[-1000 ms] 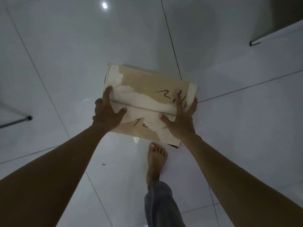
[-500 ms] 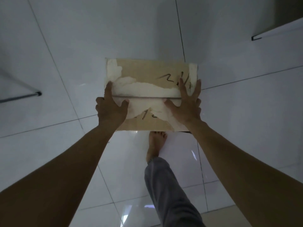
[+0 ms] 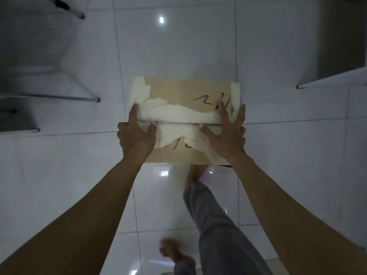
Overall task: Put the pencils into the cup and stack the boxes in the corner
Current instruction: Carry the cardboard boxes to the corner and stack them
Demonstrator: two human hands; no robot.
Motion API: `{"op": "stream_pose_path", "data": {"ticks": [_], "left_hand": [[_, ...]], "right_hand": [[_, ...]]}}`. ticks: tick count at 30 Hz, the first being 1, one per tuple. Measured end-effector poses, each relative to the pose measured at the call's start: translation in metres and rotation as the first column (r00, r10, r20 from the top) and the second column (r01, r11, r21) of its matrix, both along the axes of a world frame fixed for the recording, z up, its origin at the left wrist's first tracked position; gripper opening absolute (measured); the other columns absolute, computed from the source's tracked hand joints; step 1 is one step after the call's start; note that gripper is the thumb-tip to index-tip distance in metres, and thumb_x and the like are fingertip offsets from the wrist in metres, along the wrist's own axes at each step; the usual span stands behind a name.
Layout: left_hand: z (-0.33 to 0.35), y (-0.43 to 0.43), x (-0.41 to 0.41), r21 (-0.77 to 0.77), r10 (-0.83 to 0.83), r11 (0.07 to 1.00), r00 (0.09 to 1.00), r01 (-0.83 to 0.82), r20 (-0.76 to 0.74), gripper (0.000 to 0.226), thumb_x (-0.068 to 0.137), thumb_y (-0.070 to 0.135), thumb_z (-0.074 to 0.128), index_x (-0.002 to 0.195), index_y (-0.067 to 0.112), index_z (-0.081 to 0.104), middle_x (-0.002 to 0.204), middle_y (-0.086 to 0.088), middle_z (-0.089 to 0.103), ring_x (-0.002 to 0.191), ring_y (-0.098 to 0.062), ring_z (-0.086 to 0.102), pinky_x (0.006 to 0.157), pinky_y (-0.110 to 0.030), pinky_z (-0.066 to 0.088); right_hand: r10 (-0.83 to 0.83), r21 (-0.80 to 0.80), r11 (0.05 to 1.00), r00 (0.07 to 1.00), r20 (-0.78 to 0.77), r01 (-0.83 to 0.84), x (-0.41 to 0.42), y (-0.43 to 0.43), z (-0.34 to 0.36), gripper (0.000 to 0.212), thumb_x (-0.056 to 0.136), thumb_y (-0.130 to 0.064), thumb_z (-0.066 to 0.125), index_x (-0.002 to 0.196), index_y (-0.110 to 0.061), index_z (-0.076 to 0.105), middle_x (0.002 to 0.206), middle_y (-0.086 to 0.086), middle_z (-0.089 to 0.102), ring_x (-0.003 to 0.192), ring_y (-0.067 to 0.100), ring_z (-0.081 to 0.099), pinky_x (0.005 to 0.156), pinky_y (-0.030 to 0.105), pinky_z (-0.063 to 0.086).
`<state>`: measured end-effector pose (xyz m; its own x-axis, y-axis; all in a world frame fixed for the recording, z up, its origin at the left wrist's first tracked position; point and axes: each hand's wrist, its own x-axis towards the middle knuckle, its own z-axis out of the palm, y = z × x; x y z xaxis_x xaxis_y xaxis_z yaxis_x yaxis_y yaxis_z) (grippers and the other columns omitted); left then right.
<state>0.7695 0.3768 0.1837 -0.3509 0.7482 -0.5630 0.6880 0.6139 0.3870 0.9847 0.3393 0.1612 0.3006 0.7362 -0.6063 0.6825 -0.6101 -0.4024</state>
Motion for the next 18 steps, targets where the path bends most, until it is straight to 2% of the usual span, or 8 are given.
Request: {"op": "stream_pose_path", "data": {"ticks": [5, 13, 18], "left_hand": [[0.062, -0.046, -0.06, 0.032, 0.108, 0.994, 0.994, -0.108, -0.004, 0.071, 0.087, 0.047, 0.059, 0.146, 0.039, 0.019, 0.129, -0.017, 0.037, 0.121, -0.037, 0.039, 0.103, -0.047, 0.039], [0.167, -0.171, -0.163, 0.137, 0.237, 0.96, 0.969, -0.245, 0.074, 0.071, 0.087, 0.047, 0.058, 0.146, 0.04, 0.019, 0.128, -0.018, 0.038, 0.119, -0.038, 0.041, 0.101, -0.045, 0.038], [0.242, -0.257, -0.239, 0.181, 0.34, 0.92, 0.937, -0.348, 0.077, 0.069, 0.086, 0.05, 0.057, 0.145, 0.038, 0.023, 0.129, -0.02, 0.039, 0.12, -0.041, 0.04, 0.101, -0.047, 0.037]], "right_hand": [[0.031, -0.001, 1.0, 0.998, -0.049, -0.031, -0.061, -0.028, 0.068, 0.088, 0.077, -0.07, 0.056, 0.147, -0.052, 0.005, 0.157, -0.004, -0.027, 0.138, 0.04, 0.021, 0.106, 0.053, 0.028], [0.193, 0.119, 0.975, 0.979, -0.06, -0.185, -0.159, -0.111, 0.167, 0.09, 0.075, -0.075, 0.055, 0.145, -0.055, 0.004, 0.155, -0.011, -0.029, 0.14, 0.038, 0.019, 0.107, 0.055, 0.024], [0.316, 0.163, 0.94, 0.946, -0.071, -0.301, -0.237, -0.182, 0.242, 0.088, 0.077, -0.07, 0.057, 0.147, -0.052, 0.006, 0.156, -0.01, -0.028, 0.139, 0.037, 0.02, 0.108, 0.052, 0.024]]}}
